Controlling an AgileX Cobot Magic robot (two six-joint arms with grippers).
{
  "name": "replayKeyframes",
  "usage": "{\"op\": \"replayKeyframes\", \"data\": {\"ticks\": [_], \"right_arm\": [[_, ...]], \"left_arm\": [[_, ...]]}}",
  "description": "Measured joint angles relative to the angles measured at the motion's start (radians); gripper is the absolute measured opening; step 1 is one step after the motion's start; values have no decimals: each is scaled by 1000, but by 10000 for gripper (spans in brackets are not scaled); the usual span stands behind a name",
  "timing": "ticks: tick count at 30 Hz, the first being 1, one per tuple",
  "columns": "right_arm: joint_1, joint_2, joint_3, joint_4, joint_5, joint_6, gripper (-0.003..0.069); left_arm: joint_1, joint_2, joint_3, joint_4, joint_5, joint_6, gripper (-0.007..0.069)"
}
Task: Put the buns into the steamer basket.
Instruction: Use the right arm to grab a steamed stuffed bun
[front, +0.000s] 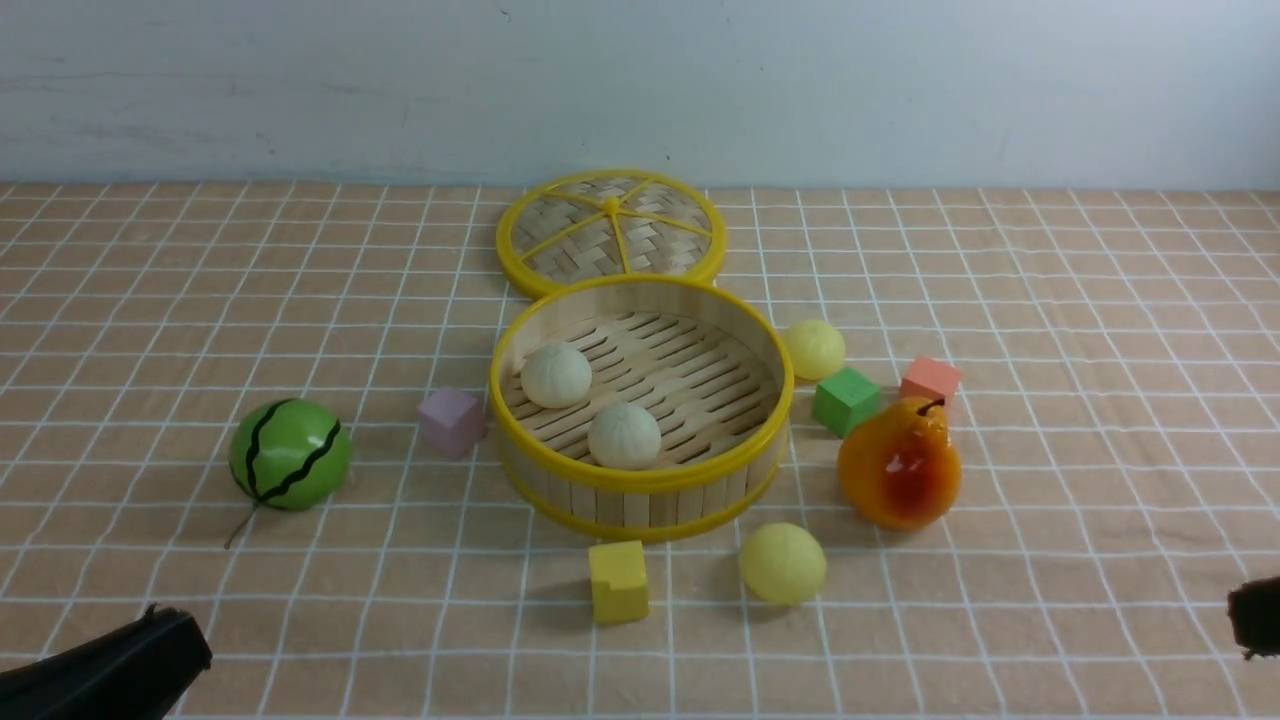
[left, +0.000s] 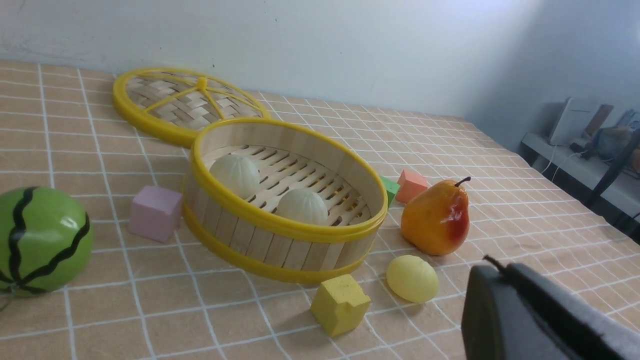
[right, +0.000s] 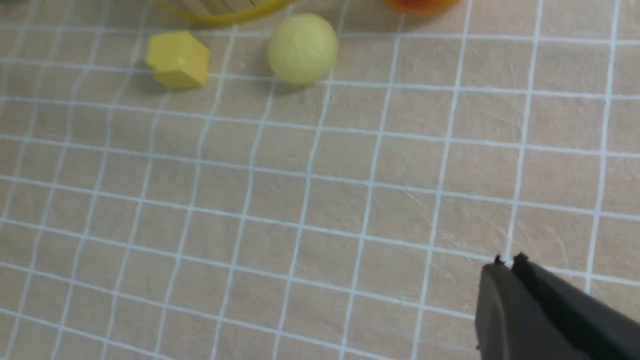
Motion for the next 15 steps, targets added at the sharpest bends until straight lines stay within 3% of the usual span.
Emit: {"op": "replayKeyframes", "data": {"ticks": [3, 9, 14, 15], "right_arm": [[57, 121, -36, -13, -19, 7, 1], [314, 419, -176, -107, -99, 54, 25], [429, 576, -295, -211, -131, 148, 122], [452, 632, -340, -240, -147, 162, 176]], "left_arm": [[0, 0, 0, 0, 0, 0, -13], [0, 0, 0, 0, 8, 0, -11], [0, 0, 0, 0, 11, 0, -6], [0, 0, 0, 0, 11, 0, -5]]}}
